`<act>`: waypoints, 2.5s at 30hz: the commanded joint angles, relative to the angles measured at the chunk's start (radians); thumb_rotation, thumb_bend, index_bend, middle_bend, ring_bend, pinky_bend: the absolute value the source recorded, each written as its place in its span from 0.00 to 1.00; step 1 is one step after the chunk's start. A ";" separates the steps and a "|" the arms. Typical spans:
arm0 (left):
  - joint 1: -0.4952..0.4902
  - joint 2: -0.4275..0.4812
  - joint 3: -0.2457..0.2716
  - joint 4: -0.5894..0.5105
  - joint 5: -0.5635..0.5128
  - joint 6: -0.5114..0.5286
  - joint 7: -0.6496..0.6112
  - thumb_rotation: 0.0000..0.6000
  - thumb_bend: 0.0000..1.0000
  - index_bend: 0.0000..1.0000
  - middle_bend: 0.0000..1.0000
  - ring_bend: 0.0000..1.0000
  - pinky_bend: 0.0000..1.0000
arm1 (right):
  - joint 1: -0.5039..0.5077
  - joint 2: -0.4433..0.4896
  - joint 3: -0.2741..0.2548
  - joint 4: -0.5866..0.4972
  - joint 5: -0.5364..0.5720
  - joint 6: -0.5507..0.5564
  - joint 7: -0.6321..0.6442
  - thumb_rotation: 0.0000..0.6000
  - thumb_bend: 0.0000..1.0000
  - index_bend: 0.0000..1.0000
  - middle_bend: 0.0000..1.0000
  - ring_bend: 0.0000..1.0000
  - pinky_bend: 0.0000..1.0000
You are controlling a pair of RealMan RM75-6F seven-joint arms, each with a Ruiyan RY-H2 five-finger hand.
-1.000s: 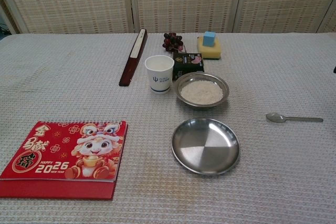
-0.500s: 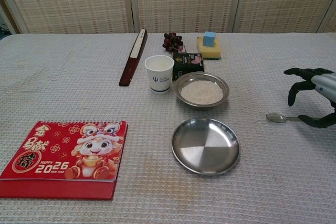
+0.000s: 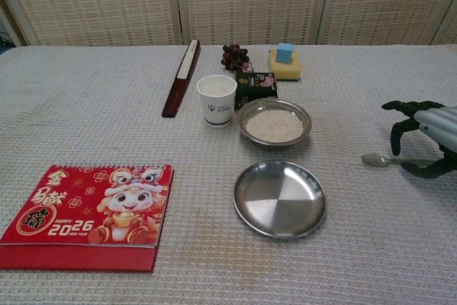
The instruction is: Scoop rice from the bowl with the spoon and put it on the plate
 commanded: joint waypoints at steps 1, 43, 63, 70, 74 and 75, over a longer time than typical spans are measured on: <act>0.000 0.000 0.001 0.002 0.001 -0.001 -0.003 1.00 0.46 0.00 0.00 0.00 0.06 | 0.002 -0.001 0.002 0.002 0.008 -0.006 -0.009 1.00 0.29 0.51 0.00 0.00 0.00; 0.006 0.004 0.010 0.000 0.027 0.017 -0.006 1.00 0.46 0.00 0.00 0.00 0.06 | 0.024 0.007 -0.002 -0.031 0.074 -0.057 -0.062 1.00 0.29 0.57 0.00 0.00 0.00; 0.010 0.001 0.011 -0.003 0.032 0.023 0.005 1.00 0.46 0.00 0.00 0.00 0.06 | 0.015 -0.025 0.007 0.004 0.041 0.034 -0.067 1.00 0.31 0.83 0.44 0.05 0.00; 0.010 0.003 0.013 -0.008 0.025 0.015 0.001 1.00 0.46 0.00 0.00 0.00 0.06 | 0.016 -0.034 0.005 0.012 0.042 0.031 -0.069 1.00 0.32 0.90 0.52 0.09 0.00; 0.010 0.006 0.013 -0.012 0.022 0.012 0.001 1.00 0.46 0.00 0.00 0.00 0.07 | 0.008 -0.036 0.013 0.011 0.047 0.051 -0.073 1.00 0.32 0.95 0.56 0.12 0.00; 0.010 0.007 0.013 -0.012 0.020 0.010 0.000 1.00 0.46 0.00 0.00 0.00 0.08 | 0.006 -0.036 0.012 0.010 0.047 0.053 -0.075 1.00 0.32 0.96 0.57 0.13 0.00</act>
